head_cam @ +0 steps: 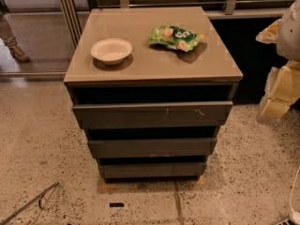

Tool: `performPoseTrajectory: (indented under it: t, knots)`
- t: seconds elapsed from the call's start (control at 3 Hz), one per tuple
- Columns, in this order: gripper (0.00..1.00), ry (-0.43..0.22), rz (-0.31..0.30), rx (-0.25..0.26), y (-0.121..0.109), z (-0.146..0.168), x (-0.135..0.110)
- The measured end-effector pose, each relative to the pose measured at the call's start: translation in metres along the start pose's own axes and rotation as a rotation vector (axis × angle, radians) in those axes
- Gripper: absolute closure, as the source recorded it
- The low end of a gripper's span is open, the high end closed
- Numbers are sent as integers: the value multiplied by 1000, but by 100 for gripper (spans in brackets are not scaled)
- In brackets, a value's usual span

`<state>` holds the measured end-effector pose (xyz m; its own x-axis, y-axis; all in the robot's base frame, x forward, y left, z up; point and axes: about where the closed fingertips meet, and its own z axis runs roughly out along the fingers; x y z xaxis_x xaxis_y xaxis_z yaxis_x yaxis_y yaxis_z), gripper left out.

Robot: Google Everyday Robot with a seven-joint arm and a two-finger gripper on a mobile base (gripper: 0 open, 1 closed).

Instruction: Open middle drawer

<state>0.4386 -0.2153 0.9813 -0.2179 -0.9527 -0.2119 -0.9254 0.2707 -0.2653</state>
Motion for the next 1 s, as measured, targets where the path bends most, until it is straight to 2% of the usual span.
performPoseTrajectory:
  t: [0.33, 0.67, 1.0]
  knots:
    - [0, -1, 0, 8, 1, 3, 2]
    - [0, 4, -15, 16, 11, 27, 6]
    - [0, 7, -22, 3, 28, 81, 15]
